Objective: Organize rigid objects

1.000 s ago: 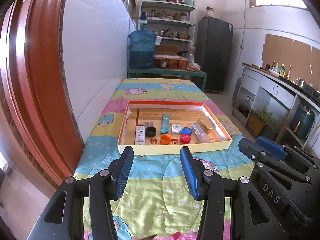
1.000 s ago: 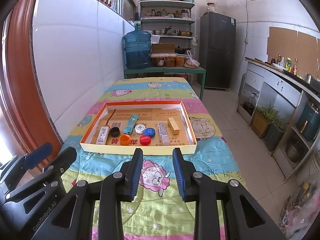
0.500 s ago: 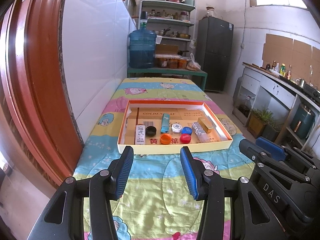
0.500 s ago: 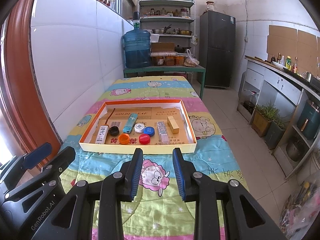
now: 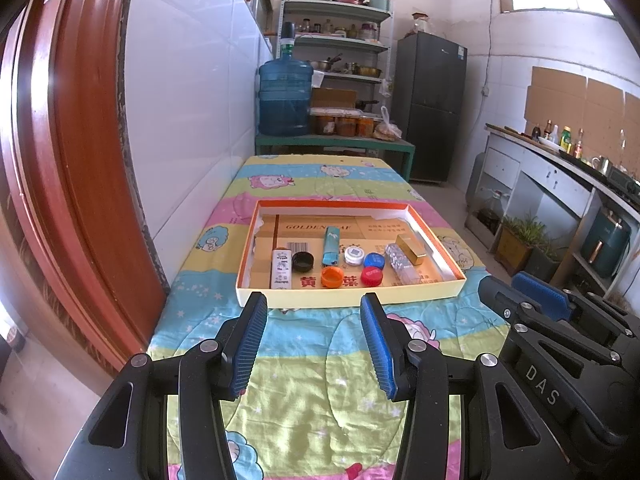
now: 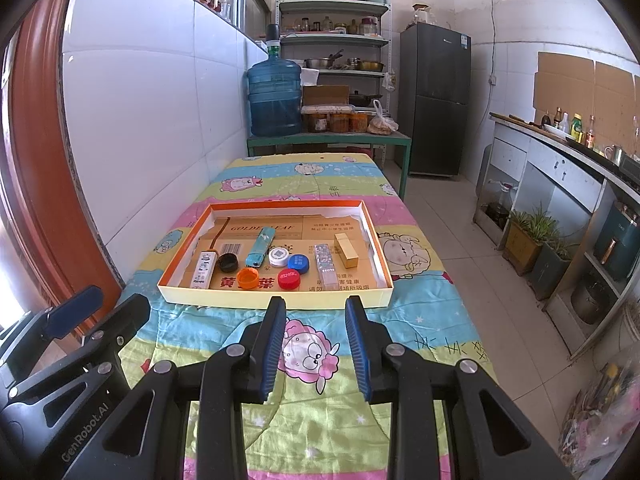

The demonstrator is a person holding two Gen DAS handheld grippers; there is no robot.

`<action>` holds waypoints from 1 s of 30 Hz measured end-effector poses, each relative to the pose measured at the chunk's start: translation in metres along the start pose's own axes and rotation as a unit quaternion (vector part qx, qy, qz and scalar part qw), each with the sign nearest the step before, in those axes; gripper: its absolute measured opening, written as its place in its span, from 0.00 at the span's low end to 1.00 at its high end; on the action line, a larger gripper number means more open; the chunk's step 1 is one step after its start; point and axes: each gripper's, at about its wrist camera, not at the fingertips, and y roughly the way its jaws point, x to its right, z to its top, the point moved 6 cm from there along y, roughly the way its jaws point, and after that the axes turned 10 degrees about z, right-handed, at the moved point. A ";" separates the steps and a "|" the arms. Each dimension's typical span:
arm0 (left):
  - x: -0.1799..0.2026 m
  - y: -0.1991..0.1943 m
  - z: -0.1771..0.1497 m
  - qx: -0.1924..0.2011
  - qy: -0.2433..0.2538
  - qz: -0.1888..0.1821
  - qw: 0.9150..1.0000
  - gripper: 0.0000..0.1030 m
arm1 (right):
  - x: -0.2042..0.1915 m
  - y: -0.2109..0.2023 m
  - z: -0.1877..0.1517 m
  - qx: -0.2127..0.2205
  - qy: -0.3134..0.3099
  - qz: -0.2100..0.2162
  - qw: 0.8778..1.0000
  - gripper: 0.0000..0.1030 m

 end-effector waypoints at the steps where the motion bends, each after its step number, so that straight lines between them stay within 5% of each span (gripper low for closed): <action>1: 0.000 0.000 0.000 0.000 0.000 0.000 1.000 0.49 | 0.000 0.000 0.000 0.000 0.000 0.000 1.000 0.30; 30: -0.002 0.004 -0.004 -0.004 0.000 0.002 1.000 0.49 | 0.003 0.001 -0.003 -0.003 0.002 0.001 1.000 0.30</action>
